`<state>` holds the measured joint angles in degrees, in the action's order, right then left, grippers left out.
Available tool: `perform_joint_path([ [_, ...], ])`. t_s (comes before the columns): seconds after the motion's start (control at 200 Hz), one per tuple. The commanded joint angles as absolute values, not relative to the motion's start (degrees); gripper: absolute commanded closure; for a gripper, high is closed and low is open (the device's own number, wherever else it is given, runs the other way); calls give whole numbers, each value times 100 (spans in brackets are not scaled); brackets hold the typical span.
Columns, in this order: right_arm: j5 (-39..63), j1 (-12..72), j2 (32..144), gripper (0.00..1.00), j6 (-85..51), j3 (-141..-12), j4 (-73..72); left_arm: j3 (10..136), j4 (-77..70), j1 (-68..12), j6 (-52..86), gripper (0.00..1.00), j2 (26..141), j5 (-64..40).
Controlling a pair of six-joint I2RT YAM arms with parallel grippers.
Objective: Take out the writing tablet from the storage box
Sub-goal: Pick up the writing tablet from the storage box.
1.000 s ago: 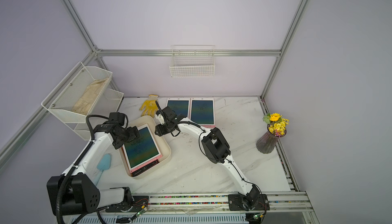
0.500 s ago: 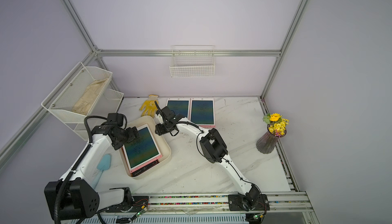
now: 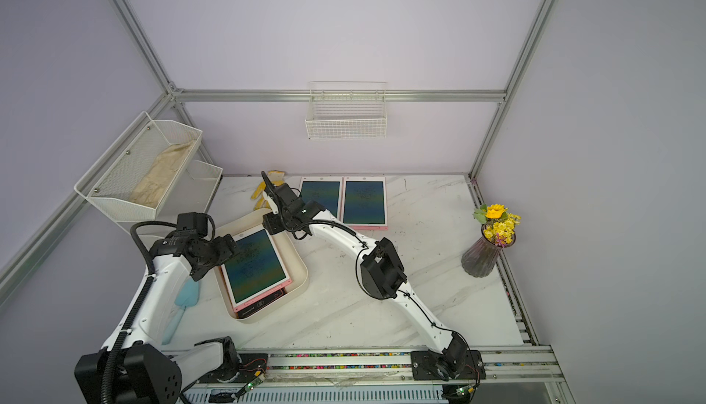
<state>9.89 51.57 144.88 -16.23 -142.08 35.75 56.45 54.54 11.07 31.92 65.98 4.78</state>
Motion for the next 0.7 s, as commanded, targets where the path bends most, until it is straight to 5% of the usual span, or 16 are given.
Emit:
perform_joint_path([
  [0.0, 1314, 5292, 14605, 46, -1565, -14292, 3606, 5375, 5357, 1250, 3400, 3, 6567, 554],
  [0.695, 898, 5421, 15224, 37, -2196, -14044, 3521, 4770, 4634, 1371, 3666, 12, 6898, 151],
])
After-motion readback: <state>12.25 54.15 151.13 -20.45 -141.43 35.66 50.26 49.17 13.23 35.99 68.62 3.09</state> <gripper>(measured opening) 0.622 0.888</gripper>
